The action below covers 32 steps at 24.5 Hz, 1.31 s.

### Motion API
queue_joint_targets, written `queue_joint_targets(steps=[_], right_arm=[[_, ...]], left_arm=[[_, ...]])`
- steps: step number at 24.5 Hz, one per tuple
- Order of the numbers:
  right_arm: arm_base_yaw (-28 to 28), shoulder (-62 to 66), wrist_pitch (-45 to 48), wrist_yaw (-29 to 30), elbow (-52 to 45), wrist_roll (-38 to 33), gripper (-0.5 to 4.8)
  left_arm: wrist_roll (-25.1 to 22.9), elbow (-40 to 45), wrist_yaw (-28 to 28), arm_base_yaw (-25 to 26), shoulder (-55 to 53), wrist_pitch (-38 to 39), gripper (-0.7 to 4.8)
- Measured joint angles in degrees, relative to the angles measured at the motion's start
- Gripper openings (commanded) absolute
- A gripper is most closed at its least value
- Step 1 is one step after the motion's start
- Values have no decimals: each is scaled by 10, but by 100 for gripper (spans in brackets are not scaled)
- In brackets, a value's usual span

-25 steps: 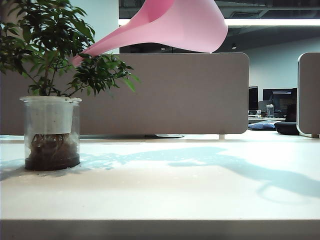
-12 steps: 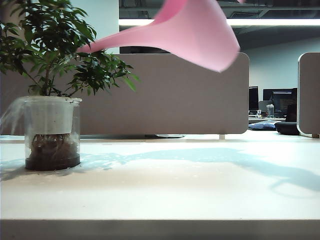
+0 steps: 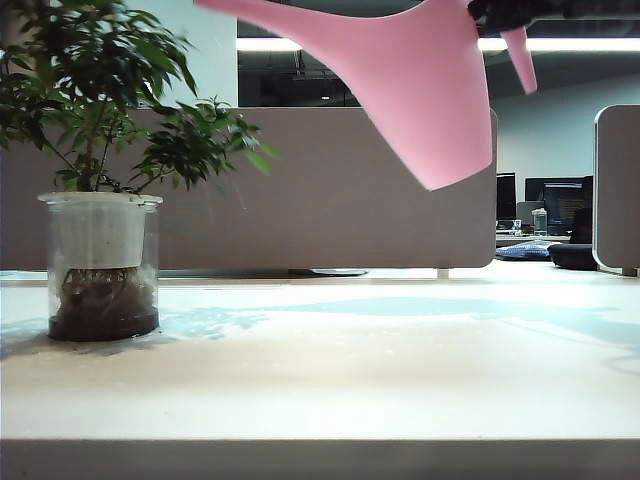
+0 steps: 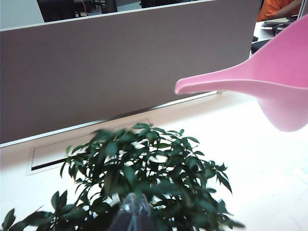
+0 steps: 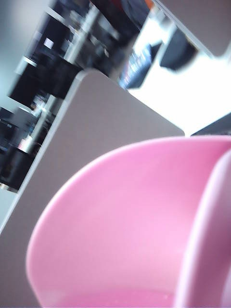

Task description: Pick up the watering can from the table, water the potted plant, and put the can back.

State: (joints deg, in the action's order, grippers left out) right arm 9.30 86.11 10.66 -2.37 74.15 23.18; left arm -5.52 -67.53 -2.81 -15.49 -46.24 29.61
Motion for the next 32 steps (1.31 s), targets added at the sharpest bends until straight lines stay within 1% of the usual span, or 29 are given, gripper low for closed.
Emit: queue_joint_targets(steps=[5,8,10,16,21,23,27,31,32], right_arm=[[-6,3,37,30,-78,-77,106],[-6,12,72,31,-126,-111,106],[-6,37,148,33,-192,-190,106],[-6,95,233,4,-252,-315,106],[-6,104,243,-4,-259,-321,107],[-6,104,259,-5,-259,-296,111],[-6,104,258,-4,-259,-262,182],[-6,103,258,-4,-258,-259,182],[-6,103,258,-4,-258,-259,193]], left_arm=[[0,0,0,0,0,0,-5],[0,0,0,0,0,0,-5],[0,0,0,0,0,3,-5],[0,0,0,0,0,25,-5],[0,0,0,0,0,28,-5],[0,0,0,0,0,28,-5],[0,0,0,0,0,28,-5],[0,0,0,0,0,28,-5],[0,0,0,0,0,28,-5]])
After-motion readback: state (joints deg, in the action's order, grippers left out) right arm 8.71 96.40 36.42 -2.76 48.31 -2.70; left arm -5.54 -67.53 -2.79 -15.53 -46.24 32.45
